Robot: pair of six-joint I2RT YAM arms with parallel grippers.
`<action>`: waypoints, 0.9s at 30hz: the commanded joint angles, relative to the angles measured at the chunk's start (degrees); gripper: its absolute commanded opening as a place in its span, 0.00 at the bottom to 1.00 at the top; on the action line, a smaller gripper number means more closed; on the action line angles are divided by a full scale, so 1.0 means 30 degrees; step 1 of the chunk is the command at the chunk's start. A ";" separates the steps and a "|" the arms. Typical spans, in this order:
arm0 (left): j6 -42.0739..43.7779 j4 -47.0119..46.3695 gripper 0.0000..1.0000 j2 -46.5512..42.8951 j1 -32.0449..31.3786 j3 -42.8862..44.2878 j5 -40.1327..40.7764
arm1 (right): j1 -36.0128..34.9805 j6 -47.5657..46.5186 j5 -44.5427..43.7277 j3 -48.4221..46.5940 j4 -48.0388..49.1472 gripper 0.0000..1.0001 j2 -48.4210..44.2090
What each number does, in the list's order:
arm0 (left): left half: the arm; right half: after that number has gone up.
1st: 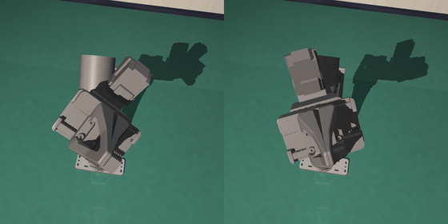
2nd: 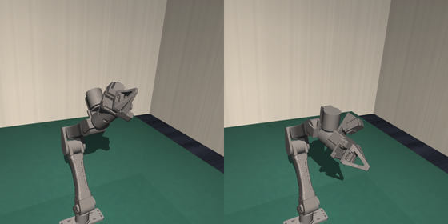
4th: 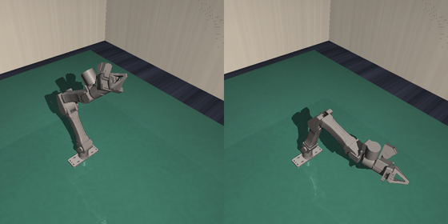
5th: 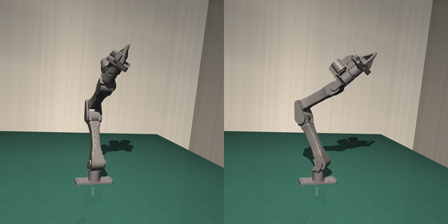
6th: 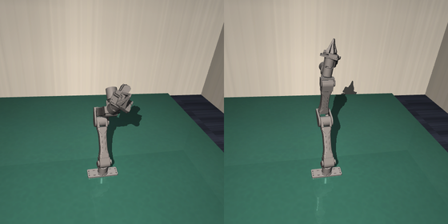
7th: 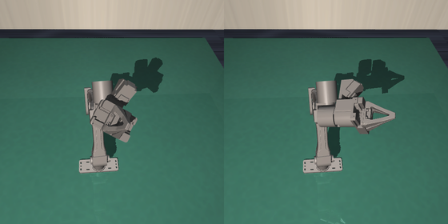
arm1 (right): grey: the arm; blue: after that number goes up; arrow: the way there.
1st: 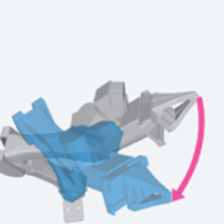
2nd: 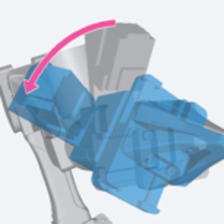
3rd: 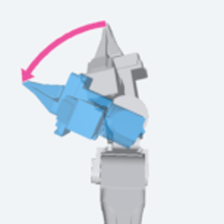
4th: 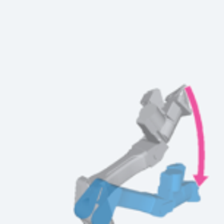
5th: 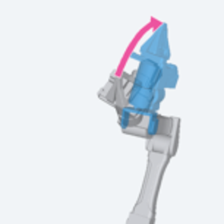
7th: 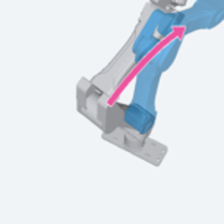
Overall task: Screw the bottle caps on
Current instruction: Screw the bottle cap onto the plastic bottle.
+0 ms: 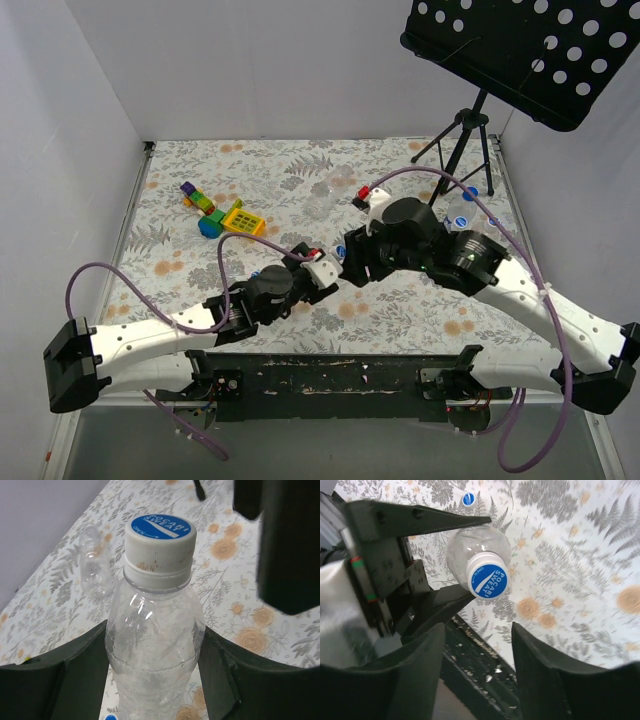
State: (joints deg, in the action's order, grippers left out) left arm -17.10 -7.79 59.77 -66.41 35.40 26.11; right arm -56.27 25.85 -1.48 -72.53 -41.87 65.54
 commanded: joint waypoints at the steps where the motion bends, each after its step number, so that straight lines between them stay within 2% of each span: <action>1: -0.1623 0.1390 0.00 -0.0850 0.2004 0.1586 -0.7156 | -0.0081 -0.5060 0.0954 -0.2275 -0.0016 0.66 -0.1980; 2: -0.2000 0.1657 0.00 -0.0792 0.2649 0.1764 -0.8687 | -0.0081 -0.6172 0.1222 -0.2510 -0.0309 0.68 -0.2244; 4: -0.2180 0.2505 0.00 -0.0530 0.3997 0.2407 -1.3483 | -0.0081 -0.8430 0.2129 -0.2891 -0.0865 0.69 -0.2684; 7: -0.2328 0.3678 0.00 -0.0178 0.4996 0.2936 -1.8703 | -0.0081 -1.2029 0.4819 -0.3215 -0.2007 0.69 -0.2890; 10: -0.2356 0.3944 0.00 0.0115 0.5349 0.3200 -2.2929 | -0.0081 -1.4526 0.6931 -0.3128 -0.2420 0.69 -0.2892; 12: -0.2356 0.4062 0.00 0.0379 0.5467 0.3376 -2.4544 | -0.0081 -1.5525 0.7841 -0.3244 -0.2567 0.69 -0.2658; 17: -0.2531 0.4239 0.00 0.0878 0.5760 0.3699 -2.6630 | -0.0081 -1.7811 0.9221 -0.4064 -0.3504 0.68 -0.1516; 23: -0.2854 0.3916 0.00 0.0878 0.5994 0.3670 -2.7130 | -0.0081 -1.9190 1.1036 -0.4913 -0.4763 0.66 -0.0461; 27: -0.3000 0.3740 0.00 0.0791 0.6053 0.3669 -2.7540 | -0.0081 -1.9367 1.1038 -0.4885 -0.5028 0.64 -0.0108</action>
State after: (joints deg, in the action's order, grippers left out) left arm -25.39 4.29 62.76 -48.69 44.01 -52.86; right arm -56.34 -29.17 28.32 -84.60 -55.16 64.86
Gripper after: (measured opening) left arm 0.607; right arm 0.646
